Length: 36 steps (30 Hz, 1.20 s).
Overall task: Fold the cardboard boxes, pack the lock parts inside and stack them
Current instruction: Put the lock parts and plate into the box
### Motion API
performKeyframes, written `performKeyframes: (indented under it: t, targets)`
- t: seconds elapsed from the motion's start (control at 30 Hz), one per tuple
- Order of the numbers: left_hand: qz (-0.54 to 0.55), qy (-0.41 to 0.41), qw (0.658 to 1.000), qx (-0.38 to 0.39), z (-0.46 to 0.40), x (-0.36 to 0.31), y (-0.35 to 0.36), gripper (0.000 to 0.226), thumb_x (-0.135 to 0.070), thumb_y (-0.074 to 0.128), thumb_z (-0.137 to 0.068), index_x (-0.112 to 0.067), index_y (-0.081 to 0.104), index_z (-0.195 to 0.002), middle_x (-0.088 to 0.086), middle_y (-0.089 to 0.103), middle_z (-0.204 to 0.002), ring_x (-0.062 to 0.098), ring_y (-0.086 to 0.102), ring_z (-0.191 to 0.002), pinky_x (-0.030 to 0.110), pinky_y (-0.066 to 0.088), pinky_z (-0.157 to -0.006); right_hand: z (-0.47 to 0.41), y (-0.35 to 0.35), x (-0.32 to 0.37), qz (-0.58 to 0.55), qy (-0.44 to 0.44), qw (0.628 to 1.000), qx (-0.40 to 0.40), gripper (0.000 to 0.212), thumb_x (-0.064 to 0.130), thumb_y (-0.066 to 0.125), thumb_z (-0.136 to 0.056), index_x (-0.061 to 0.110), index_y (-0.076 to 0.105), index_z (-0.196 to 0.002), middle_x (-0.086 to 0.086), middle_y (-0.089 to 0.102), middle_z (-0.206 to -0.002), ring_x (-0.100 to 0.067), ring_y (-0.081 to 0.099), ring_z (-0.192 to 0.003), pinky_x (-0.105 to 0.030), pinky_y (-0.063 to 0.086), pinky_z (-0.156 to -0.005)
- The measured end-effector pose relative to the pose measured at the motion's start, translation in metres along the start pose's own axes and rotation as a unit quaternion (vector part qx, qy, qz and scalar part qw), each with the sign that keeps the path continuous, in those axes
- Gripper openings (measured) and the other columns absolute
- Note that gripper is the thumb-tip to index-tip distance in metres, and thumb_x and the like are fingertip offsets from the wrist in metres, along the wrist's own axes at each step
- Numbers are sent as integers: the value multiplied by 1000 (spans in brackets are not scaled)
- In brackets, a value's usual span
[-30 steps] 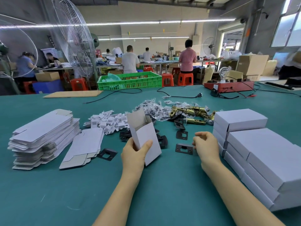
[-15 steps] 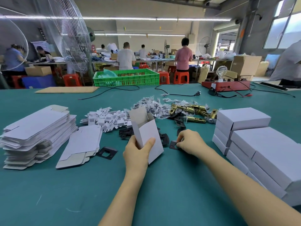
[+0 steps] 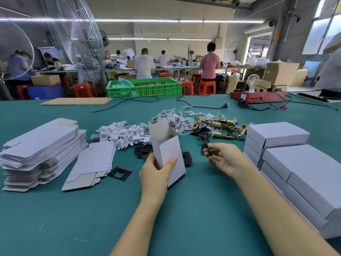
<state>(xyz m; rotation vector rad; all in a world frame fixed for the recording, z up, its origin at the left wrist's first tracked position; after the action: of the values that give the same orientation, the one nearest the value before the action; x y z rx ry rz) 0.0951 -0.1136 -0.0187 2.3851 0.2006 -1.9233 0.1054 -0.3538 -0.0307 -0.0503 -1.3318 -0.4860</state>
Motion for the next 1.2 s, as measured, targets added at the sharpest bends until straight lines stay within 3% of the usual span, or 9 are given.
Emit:
performKeyframes:
  t: [0.13, 0.43, 0.53, 0.6, 0.7, 0.83, 1.0, 1.13, 1.2]
  targets:
    - [-2, -1, 1000, -1, 0, 1, 0, 20, -24, 78, -81, -34, 61, -85, -13, 70, -88, 14, 66, -88, 38, 55, -80, 1, -7, 1, -19, -22, 999, -17, 9, 0, 67, -85, 3, 59, -85, -12, 62, -77, -16, 58, -63, -17, 48, -42]
    - [9, -6, 1000, -3, -1, 3, 0, 20, -24, 79, -81, -34, 63, -89, -15, 71, -90, 13, 67, -89, 35, 56, -79, 0, -4, 16, 236, -152, 959, -42, 5, 11, 63, -90, 15, 62, -86, -1, 64, -85, -10, 57, -70, -22, 51, -52]
    - [8, -6, 1000, -2, 0, 4, 0, 20, -24, 79, -81, -35, 63, -88, -18, 71, -87, 10, 67, -88, 33, 55, -76, -8, -2, 16, 360, -157, 918, -53, 9, 15, 57, -91, 21, 63, -90, 2, 62, -87, -17, 57, -75, -33, 51, -69]
    - [11, -8, 1000, -2, -1, 5, 0, 20, -25, 79, -80, -35, 63, -88, -19, 71, -84, 9, 67, -87, 32, 55, -76, -16, -6, 23, 436, -167, 878, -103, 15, 16, 52, -91, 24, 64, -94, 2, 62, -89, -18, 57, -77, -30, 47, -66]
    - [19, -11, 1000, -2, -2, 6, 1, 20, -25, 79, -80, -35, 64, -88, -18, 72, -83, 10, 68, -87, 33, 56, -77, -31, -10, 40, 497, -194, 825, -185, 22, 15, 44, -93, 17, 62, -104, -7, 62, -104, -28, 56, -95, -31, 45, -72]
    - [26, -9, 1000, 0, -1, 5, 2, 20, -22, 79, -81, -32, 64, -89, -11, 72, -89, 17, 67, -89, 39, 56, -81, -59, -12, 49, 550, -180, 785, -219, 24, 6, 43, -95, 6, 49, -119, -17, 50, -124, -35, 49, -110, -37, 41, -77]
    - [23, 2, 1000, 3, -3, 6, 2, 18, -21, 78, -81, -31, 64, -87, -13, 72, -86, 14, 67, -87, 33, 55, -77, -85, -12, 59, 671, -164, 696, -197, 41, 6, 49, -92, 2, 38, -131, -18, 43, -136, -35, 38, -127, -43, 39, -96]
    - [24, 3, 1000, 3, -4, 9, 2, 17, -22, 78, -81, -31, 65, -87, -17, 72, -81, 8, 67, -81, 30, 54, -75, -104, -21, 50, 735, -83, 653, -162, 48, 5, 39, -94, 1, 30, -141, -20, 32, -150, -37, 10, -146, -52, 24, -111]
    - [28, 3, 1000, 6, -5, 10, 3, 16, -23, 77, -82, -31, 65, -89, -22, 71, -83, 3, 66, -80, 28, 53, -74, -105, -18, 53, 749, -83, 637, -162, 43, 6, 39, -94, 1, 33, -136, -23, 39, -144, -39, 17, -142, -52, 26, -108]
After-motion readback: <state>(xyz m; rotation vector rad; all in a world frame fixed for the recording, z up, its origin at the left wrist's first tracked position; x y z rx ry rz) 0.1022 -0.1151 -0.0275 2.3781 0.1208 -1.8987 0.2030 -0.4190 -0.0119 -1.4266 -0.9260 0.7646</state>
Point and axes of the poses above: each hand's wrist, its own z-axis away from the middle knuckle, its own y-axis out of the palm, x = y × z, the point moved 10 cm from there along -z, towards the middle knuckle
